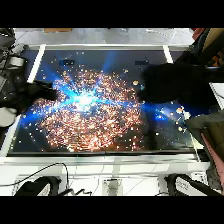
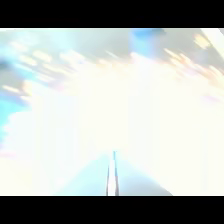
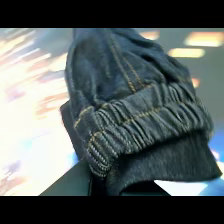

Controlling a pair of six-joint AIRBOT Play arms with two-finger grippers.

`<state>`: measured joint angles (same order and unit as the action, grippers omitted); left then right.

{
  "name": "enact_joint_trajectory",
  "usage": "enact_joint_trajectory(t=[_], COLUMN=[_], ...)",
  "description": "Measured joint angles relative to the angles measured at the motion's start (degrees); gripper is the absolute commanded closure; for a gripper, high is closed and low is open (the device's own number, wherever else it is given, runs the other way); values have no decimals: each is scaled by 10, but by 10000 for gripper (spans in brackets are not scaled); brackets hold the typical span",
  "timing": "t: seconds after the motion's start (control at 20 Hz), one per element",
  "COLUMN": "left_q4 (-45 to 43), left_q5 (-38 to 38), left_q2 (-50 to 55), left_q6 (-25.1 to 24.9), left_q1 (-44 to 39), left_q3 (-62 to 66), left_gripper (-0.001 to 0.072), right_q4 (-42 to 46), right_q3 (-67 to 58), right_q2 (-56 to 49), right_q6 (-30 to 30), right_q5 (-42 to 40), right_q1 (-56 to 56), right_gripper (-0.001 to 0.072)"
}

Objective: Fold the clothes and pants, and hang the long-sleeved shirts on hangers.

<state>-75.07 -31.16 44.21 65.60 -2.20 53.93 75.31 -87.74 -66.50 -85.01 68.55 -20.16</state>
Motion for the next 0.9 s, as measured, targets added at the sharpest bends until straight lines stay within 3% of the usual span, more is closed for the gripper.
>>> enact_joint_trajectory(t=[0.25, 0.6, 0.65, 0.8, 0.85, 0.9], left_q4=[-19, -24, -25, -25, -25, -25], left_q5=[-1, -2, -2, -2, -2, -2], left_q2=[-52, -65, -65, -66, -66, -66], left_q6=[0, 0, 0, 0, 0, 0], left_q1=[35, 43, 43, 43, 43, 43], left_q3=[0, 0, 0, 0, 0, 0], left_gripper=[668, 667, 667, 668, 667, 667], right_q4=[153, 223, 224, 225, 222, 216], right_q3=[-6, -7, -7, -7, -7, -7], right_q2=[65, 85, 87, 88, 88, 88], right_q6=[-144, -259, -275, -313, -319, -323], right_q5=[107, 226, 234, 238, 235, 231], right_q1=[-168, -447, -476, -533, -541, -548], right_gripper=[673, 648, 572, 87, 18, 24])
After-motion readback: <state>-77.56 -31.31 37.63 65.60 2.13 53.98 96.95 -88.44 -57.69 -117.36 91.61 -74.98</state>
